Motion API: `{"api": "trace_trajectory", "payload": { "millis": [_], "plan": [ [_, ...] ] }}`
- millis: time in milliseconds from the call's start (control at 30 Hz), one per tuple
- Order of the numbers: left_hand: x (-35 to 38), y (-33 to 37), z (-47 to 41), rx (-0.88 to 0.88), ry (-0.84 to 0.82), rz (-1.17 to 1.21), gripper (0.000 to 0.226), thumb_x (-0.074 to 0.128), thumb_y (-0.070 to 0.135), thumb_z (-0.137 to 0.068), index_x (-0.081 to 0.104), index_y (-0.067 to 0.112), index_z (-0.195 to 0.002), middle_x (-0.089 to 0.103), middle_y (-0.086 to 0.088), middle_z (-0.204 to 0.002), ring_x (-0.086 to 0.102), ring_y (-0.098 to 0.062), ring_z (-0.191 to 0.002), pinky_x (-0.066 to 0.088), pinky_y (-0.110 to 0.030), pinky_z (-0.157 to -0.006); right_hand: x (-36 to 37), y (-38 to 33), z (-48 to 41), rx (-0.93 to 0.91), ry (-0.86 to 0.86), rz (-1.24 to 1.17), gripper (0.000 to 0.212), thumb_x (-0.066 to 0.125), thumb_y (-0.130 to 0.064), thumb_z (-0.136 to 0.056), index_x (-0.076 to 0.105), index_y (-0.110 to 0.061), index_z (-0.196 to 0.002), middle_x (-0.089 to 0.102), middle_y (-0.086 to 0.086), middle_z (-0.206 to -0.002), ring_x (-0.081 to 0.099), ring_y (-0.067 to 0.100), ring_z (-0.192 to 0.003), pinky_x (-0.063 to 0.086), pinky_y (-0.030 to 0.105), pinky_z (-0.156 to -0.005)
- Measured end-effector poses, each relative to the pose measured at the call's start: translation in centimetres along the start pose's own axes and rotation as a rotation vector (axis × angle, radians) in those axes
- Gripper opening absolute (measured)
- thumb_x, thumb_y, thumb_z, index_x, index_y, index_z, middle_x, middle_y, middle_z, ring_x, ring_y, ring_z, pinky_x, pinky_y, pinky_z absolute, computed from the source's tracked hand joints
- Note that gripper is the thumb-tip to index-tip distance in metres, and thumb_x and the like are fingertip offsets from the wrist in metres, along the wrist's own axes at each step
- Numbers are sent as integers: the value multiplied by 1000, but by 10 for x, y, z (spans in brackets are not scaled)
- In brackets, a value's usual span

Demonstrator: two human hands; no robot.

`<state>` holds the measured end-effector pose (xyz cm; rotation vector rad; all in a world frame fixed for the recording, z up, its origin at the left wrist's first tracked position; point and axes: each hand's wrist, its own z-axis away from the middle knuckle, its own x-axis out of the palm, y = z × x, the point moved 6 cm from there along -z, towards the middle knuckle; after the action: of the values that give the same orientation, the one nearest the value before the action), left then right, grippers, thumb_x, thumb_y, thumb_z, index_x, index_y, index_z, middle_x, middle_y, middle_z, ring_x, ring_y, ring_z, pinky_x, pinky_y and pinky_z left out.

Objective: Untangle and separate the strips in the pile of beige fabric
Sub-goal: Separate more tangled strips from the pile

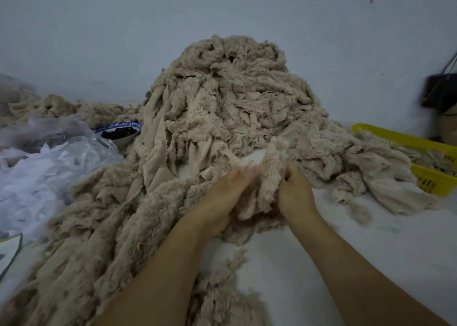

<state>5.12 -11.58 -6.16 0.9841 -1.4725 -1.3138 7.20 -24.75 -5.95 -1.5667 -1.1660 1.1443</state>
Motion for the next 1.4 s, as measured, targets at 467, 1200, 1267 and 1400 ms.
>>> {"api": "trace_trajectory", "payload": {
  "millis": [467,1200,1267,1400],
  "plan": [
    [-18,-1,-3,87,268,64,25,55,31,-99,76,17,-95,75,-13,-99,71,-31,-96,57,-40,-86,13,-2,9,68,-224,-242,27,57,-74,-72,62,-48,-72,66,-16,-71,65,3,-67,56,29,-65],
    [-64,3,0,86,642,-665,21,52,27,-96,64,19,-111,63,10,-95,58,6,-78,44,-9,-67,11,25,-4,-67,-309,844,42,53,-36,-97,51,-23,-137,48,2,-133,39,23,-126,38,37,-103],
    [-60,-7,-6,-28,521,-855,24,54,28,-95,63,16,-114,62,4,-106,60,-8,-94,48,-25,-83,10,25,-5,-112,-292,980,24,50,-34,-99,59,-22,-118,52,1,-120,43,23,-116,41,36,-96],
    [-59,-5,-4,-85,508,-1065,19,49,13,-92,53,13,-73,56,-5,-79,57,-28,-84,49,-39,-78,-4,18,-8,-41,-133,372,20,52,-33,-100,57,-18,-87,58,-2,-78,52,15,-73,42,18,-61]
  ]
}}
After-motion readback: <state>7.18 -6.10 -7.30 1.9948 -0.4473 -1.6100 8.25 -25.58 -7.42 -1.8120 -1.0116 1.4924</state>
